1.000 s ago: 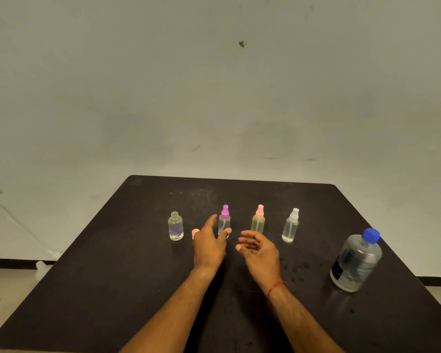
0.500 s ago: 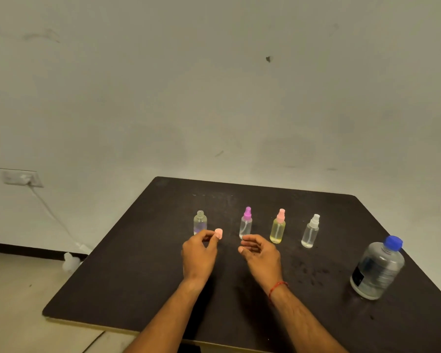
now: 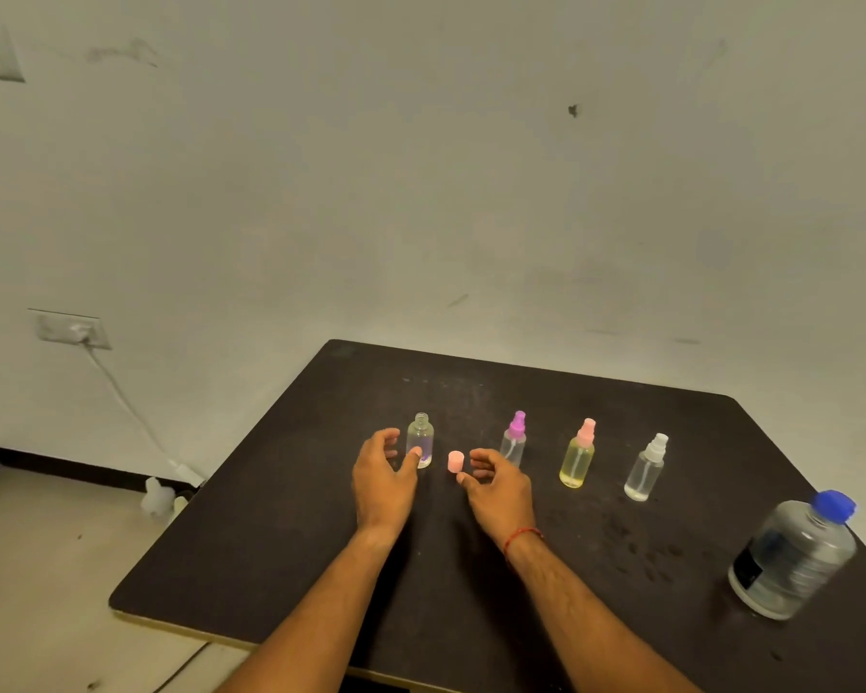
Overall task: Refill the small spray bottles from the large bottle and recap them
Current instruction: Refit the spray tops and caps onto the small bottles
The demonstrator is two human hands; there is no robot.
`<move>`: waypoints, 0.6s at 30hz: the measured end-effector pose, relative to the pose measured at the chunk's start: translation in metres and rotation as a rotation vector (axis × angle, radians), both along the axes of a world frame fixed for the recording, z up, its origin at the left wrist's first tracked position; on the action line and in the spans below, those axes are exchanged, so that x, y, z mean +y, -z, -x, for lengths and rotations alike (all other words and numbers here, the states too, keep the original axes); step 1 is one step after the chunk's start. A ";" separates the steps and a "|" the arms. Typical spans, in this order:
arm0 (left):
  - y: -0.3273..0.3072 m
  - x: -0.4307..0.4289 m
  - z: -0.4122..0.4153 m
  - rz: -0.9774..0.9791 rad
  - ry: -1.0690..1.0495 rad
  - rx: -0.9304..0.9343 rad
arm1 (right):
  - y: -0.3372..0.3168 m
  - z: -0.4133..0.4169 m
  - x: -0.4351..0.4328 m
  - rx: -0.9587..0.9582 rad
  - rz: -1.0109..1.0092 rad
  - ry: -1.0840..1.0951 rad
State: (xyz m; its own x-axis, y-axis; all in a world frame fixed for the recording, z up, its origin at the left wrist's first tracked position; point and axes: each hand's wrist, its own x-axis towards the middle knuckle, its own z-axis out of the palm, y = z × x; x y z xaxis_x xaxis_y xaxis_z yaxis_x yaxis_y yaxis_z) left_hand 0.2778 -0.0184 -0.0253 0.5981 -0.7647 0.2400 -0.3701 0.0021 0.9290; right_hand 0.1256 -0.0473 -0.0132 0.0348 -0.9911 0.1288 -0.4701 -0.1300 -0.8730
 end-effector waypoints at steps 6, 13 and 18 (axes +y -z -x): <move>-0.002 -0.021 -0.002 -0.056 0.062 0.013 | 0.006 -0.012 -0.016 0.111 0.003 0.006; 0.006 -0.037 0.000 -0.060 0.105 -0.007 | 0.011 -0.020 -0.026 0.103 -0.010 0.015; 0.011 -0.041 0.002 -0.035 0.125 -0.010 | 0.012 -0.018 -0.026 0.045 0.022 0.015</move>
